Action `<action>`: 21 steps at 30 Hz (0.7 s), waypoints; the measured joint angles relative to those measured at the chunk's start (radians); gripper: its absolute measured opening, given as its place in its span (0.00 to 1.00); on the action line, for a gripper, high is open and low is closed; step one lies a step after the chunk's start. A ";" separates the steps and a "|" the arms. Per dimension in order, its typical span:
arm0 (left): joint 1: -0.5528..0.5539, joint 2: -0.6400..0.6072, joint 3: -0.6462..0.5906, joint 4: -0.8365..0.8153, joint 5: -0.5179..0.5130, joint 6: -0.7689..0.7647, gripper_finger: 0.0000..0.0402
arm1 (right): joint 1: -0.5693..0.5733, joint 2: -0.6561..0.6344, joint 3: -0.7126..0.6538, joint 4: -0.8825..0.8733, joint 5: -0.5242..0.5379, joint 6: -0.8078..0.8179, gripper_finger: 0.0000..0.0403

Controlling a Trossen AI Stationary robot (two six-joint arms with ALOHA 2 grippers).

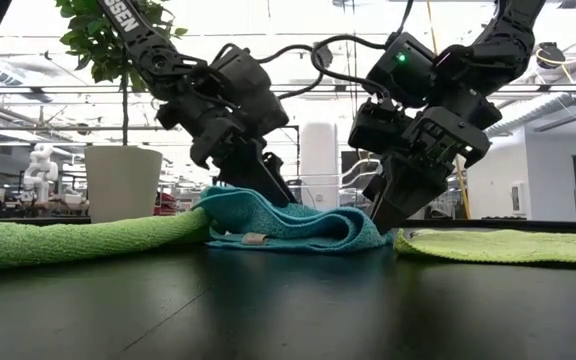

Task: Fold microfiber towels
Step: Fold the blue microfiber cloth

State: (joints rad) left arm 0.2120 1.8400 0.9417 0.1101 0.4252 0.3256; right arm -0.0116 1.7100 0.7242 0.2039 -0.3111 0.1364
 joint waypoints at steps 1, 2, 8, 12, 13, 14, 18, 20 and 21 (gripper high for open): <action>0.003 0.000 0.000 0.000 -0.002 -0.004 0.52 | 0.000 0.000 0.000 0.001 -0.001 0.001 0.12; 0.004 0.000 0.000 0.000 -0.008 -0.008 0.52 | 0.000 0.000 0.000 0.001 -0.001 0.001 0.12; -0.020 -0.005 0.000 -0.001 0.006 -0.014 0.52 | 0.000 0.000 0.000 0.002 -0.002 -0.019 0.12; -0.049 -0.058 0.000 -0.001 0.003 0.006 0.52 | 0.006 0.000 0.000 0.002 0.000 -0.060 0.12; -0.054 -0.076 0.000 0.001 0.002 0.008 0.52 | 0.006 0.000 0.000 0.002 0.000 -0.064 0.12; -0.058 -0.098 0.000 -0.008 0.000 0.008 0.52 | 0.006 0.000 0.000 0.002 0.000 -0.064 0.12; -0.067 -0.176 0.001 -0.034 0.013 -0.042 0.52 | 0.006 0.000 0.000 -0.003 0.000 -0.060 0.12; -0.077 -0.190 0.001 -0.059 0.053 -0.080 0.52 | 0.006 0.000 0.000 -0.005 0.000 -0.058 0.12; -0.086 -0.189 0.001 -0.069 0.075 -0.088 0.51 | 0.006 0.000 0.000 -0.005 0.001 -0.054 0.12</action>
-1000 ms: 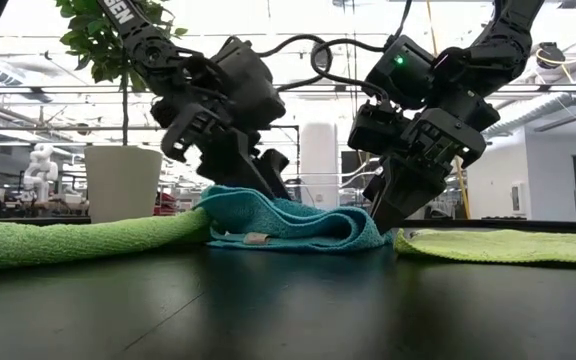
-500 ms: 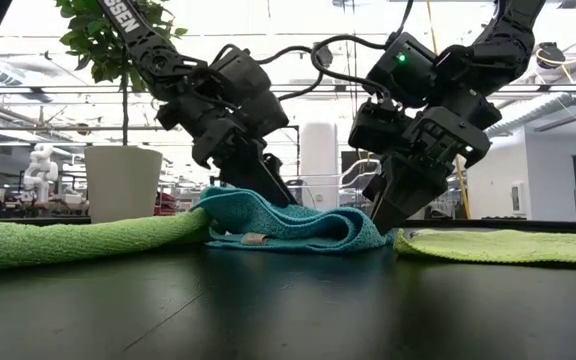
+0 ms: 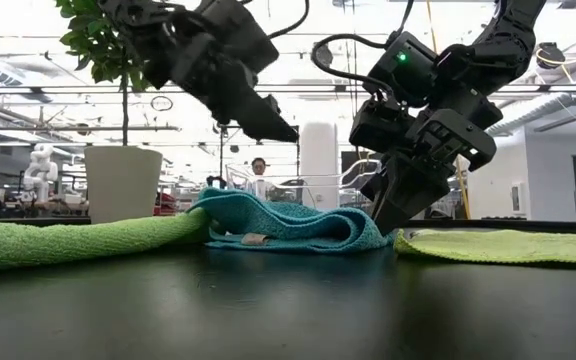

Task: Fold microfiber towels
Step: Fold the blue microfiber cloth

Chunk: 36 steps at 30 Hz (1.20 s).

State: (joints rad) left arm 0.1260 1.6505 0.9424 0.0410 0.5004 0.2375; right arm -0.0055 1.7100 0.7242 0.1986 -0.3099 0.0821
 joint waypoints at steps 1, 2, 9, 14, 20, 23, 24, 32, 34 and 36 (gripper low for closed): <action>-0.010 0.002 0.000 -0.018 0.016 -0.009 0.51 | 0.000 0.000 0.000 0.000 0.002 0.001 0.12; -0.022 0.004 0.000 -0.032 0.022 -0.018 0.52 | 0.000 0.000 0.000 0.000 0.007 0.001 0.12; -0.110 0.075 -0.020 0.030 -0.046 -0.077 0.51 | 0.000 -0.001 0.000 -0.009 0.019 0.000 0.12; -0.135 0.101 -0.098 0.129 -0.113 -0.148 0.51 | -0.001 -0.002 0.002 -0.059 0.021 0.007 0.12; -0.134 0.099 -0.206 0.283 -0.134 -0.252 0.51 | 0.000 -0.004 0.003 -0.136 0.018 0.013 0.12; -0.137 0.100 -0.236 0.335 -0.130 -0.280 0.51 | 0.000 -0.004 0.003 -0.145 0.018 0.007 0.12; -0.142 0.099 -0.241 0.343 -0.132 -0.292 0.51 | -0.001 -0.003 0.003 -0.146 0.018 0.003 0.12; -0.220 0.099 -0.279 0.439 -0.147 -0.349 0.51 | -0.058 -0.003 0.002 -0.152 0.002 -0.026 0.12; -0.239 0.102 -0.279 0.442 -0.181 -0.352 0.51 | -0.075 -0.003 0.002 -0.154 0.002 -0.037 0.12; -0.253 0.112 -0.279 0.460 -0.196 -0.352 0.51 | -0.091 -0.003 0.001 -0.158 0.000 -0.045 0.12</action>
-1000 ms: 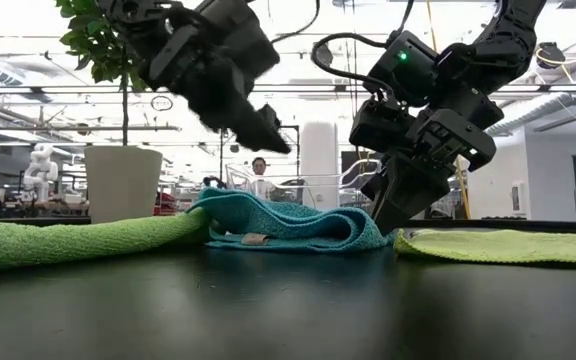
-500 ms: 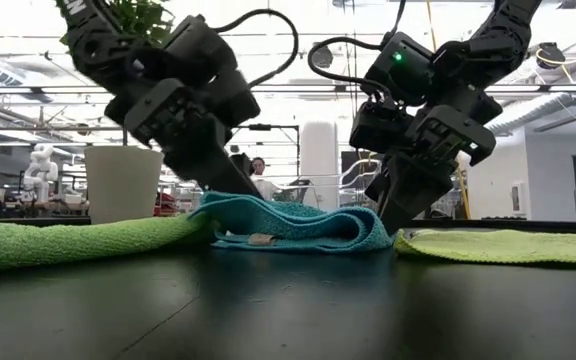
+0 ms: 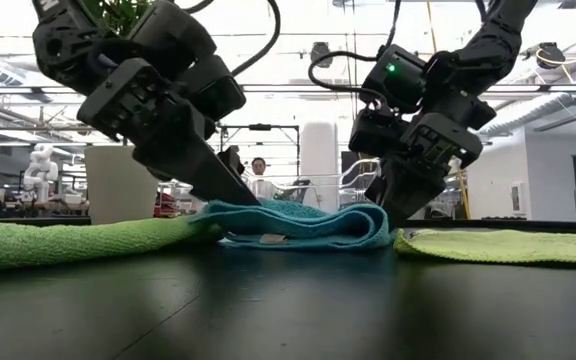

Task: Fold microfiber towels
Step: Fold the blue microfiber cloth

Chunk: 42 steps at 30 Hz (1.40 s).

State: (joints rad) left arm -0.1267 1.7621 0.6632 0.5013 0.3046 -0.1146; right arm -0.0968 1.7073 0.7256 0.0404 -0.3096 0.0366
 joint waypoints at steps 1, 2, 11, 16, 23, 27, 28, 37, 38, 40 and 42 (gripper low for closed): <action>-0.002 0.006 0.000 0.004 0.000 0.000 0.51 | -0.007 0.000 0.000 -0.001 0.000 -0.002 0.12; -0.003 0.018 0.000 0.026 -0.003 -0.002 0.51 | -0.014 0.000 0.000 -0.001 -0.004 -0.006 0.12; 0.013 0.038 0.001 0.101 -0.070 0.078 0.51 | -0.014 -0.026 -0.002 -0.004 -0.029 -0.030 0.12; 0.071 0.035 0.015 0.091 -0.071 0.052 0.51 | -0.012 -0.061 -0.004 -0.027 -0.028 -0.027 0.12; 0.148 0.044 0.015 0.047 -0.067 0.003 0.51 | -0.001 -0.070 -0.004 -0.025 -0.028 -0.023 0.12; 0.147 0.087 0.015 0.056 -0.055 0.000 0.51 | 0.001 -0.070 -0.004 -0.016 -0.029 -0.022 0.12; 0.145 0.099 0.015 0.067 -0.055 -0.003 0.51 | 0.001 -0.070 -0.004 -0.014 -0.030 -0.022 0.12; 0.150 0.207 0.019 0.210 -0.029 -0.063 0.51 | 0.001 -0.071 -0.004 -0.004 -0.033 -0.022 0.12; 0.151 0.207 0.019 0.208 -0.030 -0.064 0.51 | 0.001 -0.071 -0.004 -0.004 -0.033 -0.020 0.12; 0.155 0.207 0.019 0.201 -0.028 -0.072 0.51 | 0.001 -0.071 -0.003 -0.004 -0.033 -0.008 0.12; 0.155 0.208 0.019 0.187 -0.026 -0.079 0.51 | 0.001 -0.071 -0.003 -0.011 -0.034 0.006 0.12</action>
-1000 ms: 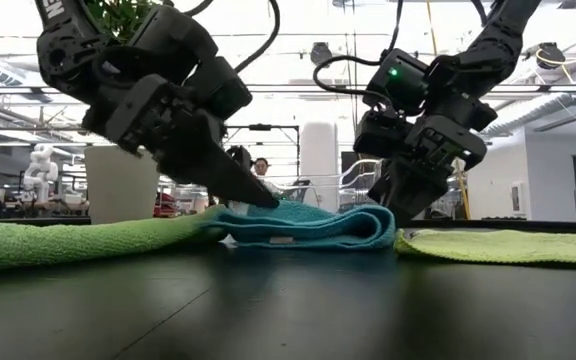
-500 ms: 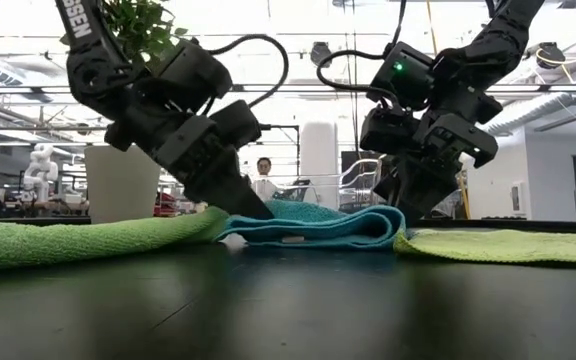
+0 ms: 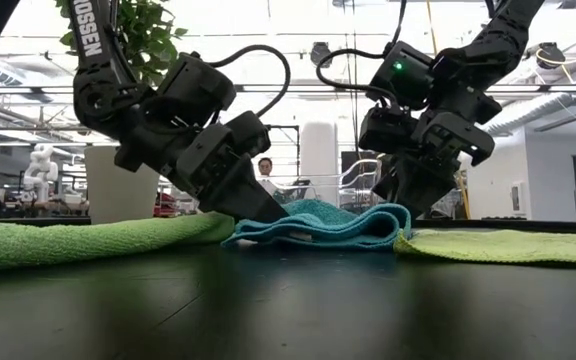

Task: Fold microfiber towels
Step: Fold the blue microfiber cloth

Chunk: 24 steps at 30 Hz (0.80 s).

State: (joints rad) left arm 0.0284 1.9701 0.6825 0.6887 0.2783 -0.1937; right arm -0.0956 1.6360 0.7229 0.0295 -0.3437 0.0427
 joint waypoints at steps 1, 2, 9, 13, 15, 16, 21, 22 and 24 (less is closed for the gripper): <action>0.000 0.000 0.000 -0.010 -0.001 0.000 0.51 | 0.000 -0.001 0.000 -0.009 -0.001 0.006 0.12; 0.000 0.000 0.000 -0.020 -0.001 0.000 0.51 | 0.000 -0.004 0.000 -0.019 -0.001 0.010 0.12; 0.000 0.001 -0.001 -0.030 -0.006 -0.003 0.51 | 0.009 -0.103 0.001 -0.064 0.001 -0.033 0.12; 0.000 0.002 -0.001 -0.029 -0.007 -0.003 0.51 | 0.038 -0.182 0.001 -0.057 -0.001 -0.088 0.14; 0.000 0.002 -0.002 -0.027 -0.007 -0.004 0.51 | 0.053 -0.213 0.001 -0.057 0.000 -0.097 0.17; 0.000 0.003 -0.002 -0.027 -0.007 -0.004 0.51 | 0.060 -0.224 0.001 -0.056 0.000 -0.098 0.20; 0.000 0.003 -0.004 -0.018 -0.008 -0.003 0.51 | 0.083 -0.237 0.001 -0.056 0.006 -0.112 0.37; 0.001 0.003 -0.004 -0.018 -0.008 -0.003 0.51 | 0.090 -0.237 0.001 -0.060 0.012 -0.128 0.41; 0.002 0.003 -0.004 -0.018 -0.008 -0.003 0.51 | 0.116 -0.237 0.001 -0.073 0.064 -0.143 0.48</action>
State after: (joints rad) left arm 0.0303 1.9736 0.6788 0.6708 0.2707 -0.1967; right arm 0.0209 1.3991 0.7242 -0.0437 -0.2795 -0.1003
